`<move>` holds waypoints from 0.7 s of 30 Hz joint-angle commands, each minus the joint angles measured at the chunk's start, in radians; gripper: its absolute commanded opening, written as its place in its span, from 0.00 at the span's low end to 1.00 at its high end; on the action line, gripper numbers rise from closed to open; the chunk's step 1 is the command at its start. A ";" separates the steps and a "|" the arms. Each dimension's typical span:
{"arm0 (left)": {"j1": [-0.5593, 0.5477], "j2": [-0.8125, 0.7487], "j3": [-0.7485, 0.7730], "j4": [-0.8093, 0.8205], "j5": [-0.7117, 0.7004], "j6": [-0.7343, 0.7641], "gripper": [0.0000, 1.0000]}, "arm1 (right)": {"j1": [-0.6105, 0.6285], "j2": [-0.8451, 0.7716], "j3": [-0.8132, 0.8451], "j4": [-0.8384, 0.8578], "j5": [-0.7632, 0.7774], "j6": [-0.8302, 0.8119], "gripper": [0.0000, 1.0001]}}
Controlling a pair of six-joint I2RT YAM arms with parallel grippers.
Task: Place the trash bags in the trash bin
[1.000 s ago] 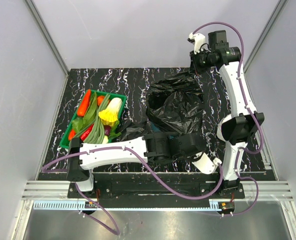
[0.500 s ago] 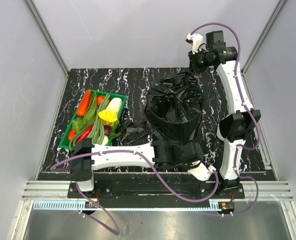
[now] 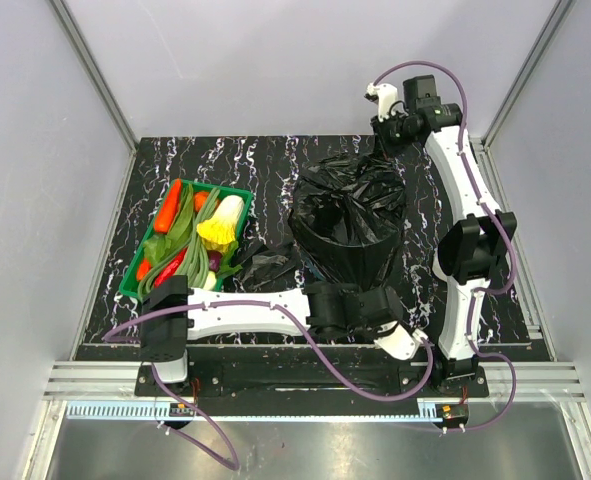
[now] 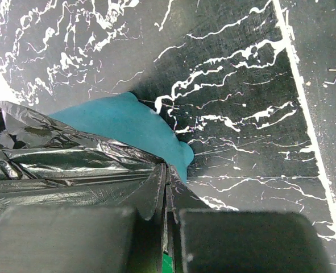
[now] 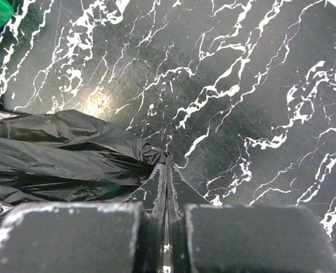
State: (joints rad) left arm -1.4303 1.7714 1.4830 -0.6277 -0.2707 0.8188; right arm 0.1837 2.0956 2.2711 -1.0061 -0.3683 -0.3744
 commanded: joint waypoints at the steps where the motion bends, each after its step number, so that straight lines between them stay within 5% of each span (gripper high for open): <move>1: 0.007 0.003 -0.020 0.063 -0.024 -0.017 0.00 | 0.011 -0.008 -0.059 0.087 -0.024 -0.018 0.01; 21: 0.021 -0.015 -0.190 0.189 -0.030 -0.001 0.00 | 0.020 -0.006 -0.254 0.218 0.022 -0.020 0.01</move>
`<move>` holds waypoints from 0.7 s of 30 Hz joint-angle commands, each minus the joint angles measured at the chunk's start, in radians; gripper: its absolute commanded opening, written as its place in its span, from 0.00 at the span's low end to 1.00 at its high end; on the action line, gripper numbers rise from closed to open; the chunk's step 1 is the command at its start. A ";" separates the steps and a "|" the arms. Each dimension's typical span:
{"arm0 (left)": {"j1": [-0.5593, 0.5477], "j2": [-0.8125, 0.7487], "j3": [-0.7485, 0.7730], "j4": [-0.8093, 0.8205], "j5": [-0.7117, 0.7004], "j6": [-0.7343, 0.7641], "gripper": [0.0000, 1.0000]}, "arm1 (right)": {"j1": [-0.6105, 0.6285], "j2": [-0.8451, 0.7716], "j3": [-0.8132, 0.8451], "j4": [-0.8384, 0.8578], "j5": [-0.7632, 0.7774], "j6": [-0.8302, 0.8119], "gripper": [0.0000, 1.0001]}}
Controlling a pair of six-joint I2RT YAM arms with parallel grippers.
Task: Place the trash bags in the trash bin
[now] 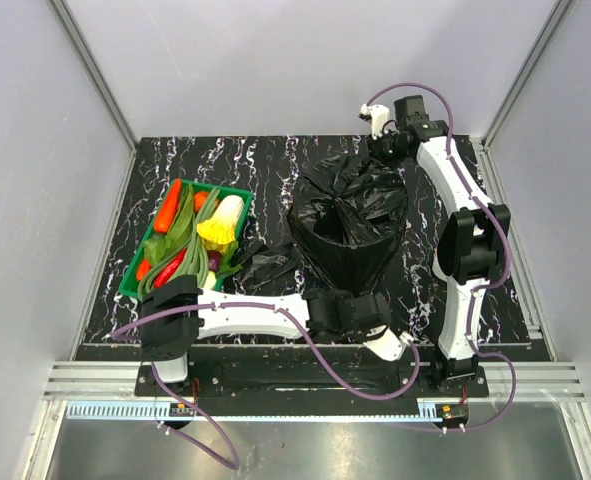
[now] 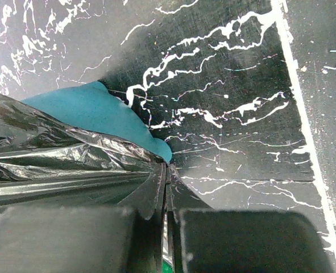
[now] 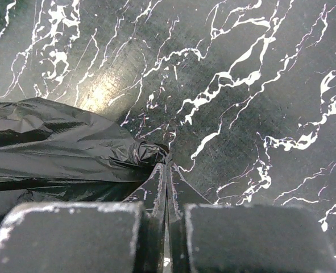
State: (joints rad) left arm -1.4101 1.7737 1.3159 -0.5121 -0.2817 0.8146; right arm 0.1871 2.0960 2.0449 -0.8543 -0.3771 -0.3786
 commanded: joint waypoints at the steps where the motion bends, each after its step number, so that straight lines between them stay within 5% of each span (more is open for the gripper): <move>1: 0.000 -0.014 -0.029 0.081 -0.019 0.004 0.00 | 0.017 -0.007 -0.035 0.073 0.033 -0.019 0.01; 21: 0.014 0.000 -0.132 0.182 0.024 -0.006 0.00 | 0.022 -0.014 -0.172 0.159 0.087 -0.048 0.01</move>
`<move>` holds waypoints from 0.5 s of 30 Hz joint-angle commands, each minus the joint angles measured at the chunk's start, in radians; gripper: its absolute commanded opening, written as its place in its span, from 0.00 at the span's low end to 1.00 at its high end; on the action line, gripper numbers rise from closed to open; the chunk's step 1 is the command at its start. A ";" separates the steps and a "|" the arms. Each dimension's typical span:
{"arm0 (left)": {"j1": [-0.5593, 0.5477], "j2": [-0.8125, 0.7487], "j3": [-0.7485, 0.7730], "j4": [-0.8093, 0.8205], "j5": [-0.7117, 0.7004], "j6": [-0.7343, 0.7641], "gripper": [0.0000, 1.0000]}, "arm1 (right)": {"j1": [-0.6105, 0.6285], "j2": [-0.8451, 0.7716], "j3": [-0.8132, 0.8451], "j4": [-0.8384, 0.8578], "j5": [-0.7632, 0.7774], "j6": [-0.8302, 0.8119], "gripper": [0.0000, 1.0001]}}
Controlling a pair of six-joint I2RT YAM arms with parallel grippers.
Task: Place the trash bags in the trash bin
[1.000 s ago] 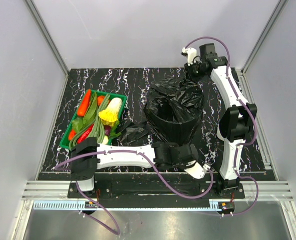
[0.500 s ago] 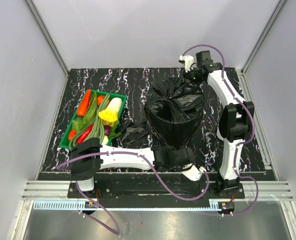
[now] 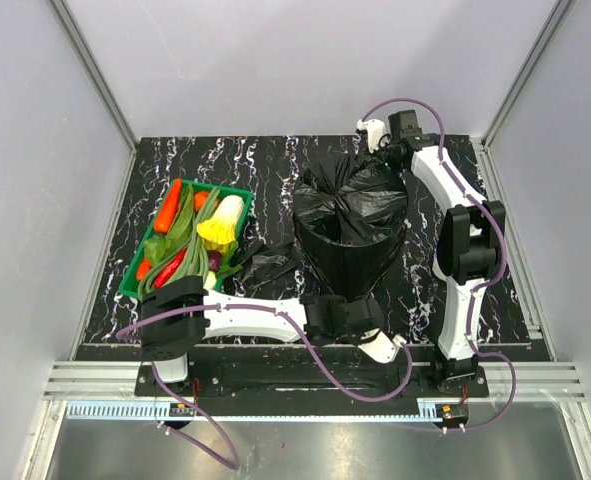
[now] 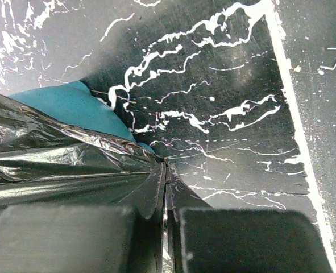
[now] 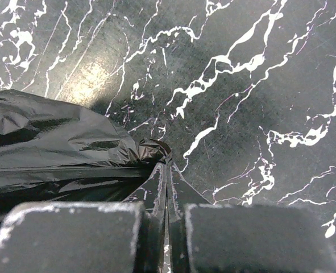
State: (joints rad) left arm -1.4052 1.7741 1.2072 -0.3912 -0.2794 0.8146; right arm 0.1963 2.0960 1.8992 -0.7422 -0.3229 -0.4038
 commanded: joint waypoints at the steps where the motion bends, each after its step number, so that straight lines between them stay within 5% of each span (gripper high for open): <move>1: 0.011 0.001 -0.024 0.066 0.026 -0.008 0.00 | 0.012 -0.014 -0.035 0.053 0.036 -0.023 0.01; 15: 0.020 0.005 -0.101 0.110 0.062 -0.026 0.00 | 0.014 -0.019 -0.100 0.093 0.088 -0.049 0.01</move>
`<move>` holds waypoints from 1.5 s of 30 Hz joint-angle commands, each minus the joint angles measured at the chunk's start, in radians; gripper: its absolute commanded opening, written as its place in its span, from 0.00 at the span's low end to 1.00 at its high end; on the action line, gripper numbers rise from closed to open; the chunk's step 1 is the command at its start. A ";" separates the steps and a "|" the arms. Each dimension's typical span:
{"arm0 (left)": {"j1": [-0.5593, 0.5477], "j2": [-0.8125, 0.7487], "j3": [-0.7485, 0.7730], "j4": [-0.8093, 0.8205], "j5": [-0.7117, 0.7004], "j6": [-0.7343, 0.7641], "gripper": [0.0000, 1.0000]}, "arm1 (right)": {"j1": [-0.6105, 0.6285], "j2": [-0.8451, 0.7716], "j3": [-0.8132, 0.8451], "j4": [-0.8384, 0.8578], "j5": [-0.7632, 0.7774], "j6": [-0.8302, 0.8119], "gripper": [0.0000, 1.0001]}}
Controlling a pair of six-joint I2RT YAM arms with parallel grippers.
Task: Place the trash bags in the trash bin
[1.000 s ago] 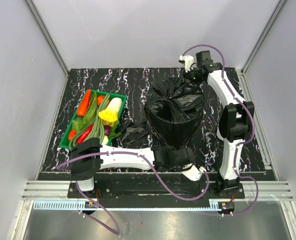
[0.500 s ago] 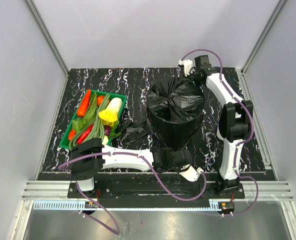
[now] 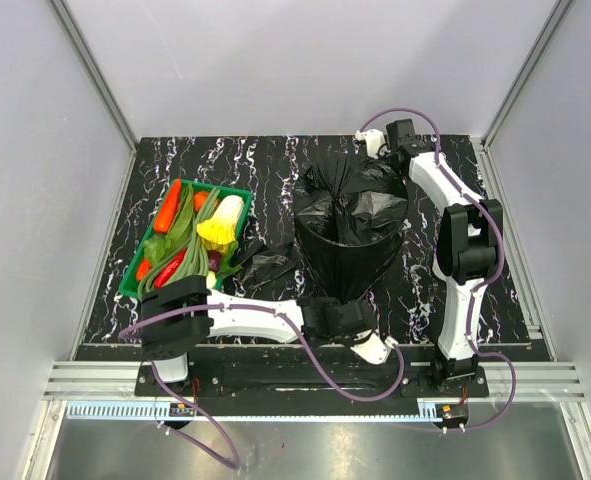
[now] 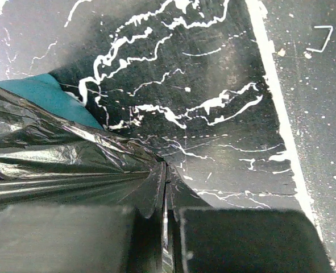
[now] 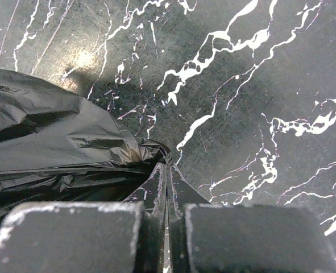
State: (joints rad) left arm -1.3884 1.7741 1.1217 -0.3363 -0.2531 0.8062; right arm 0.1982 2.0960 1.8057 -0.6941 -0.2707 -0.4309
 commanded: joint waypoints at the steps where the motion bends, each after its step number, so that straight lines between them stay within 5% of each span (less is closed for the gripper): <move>1: 0.003 0.004 -0.019 0.059 0.038 -0.016 0.00 | 0.012 -0.017 -0.009 0.045 0.039 -0.022 0.01; 45: 0.003 0.050 -0.048 0.074 0.149 0.054 0.00 | 0.012 -0.001 -0.186 0.222 0.318 -0.210 0.00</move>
State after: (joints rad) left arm -1.3834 1.8080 1.0855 -0.2672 -0.1616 0.8459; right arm 0.1959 2.0434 1.6867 -0.5056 -0.0074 -0.6029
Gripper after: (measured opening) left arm 0.013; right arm 0.009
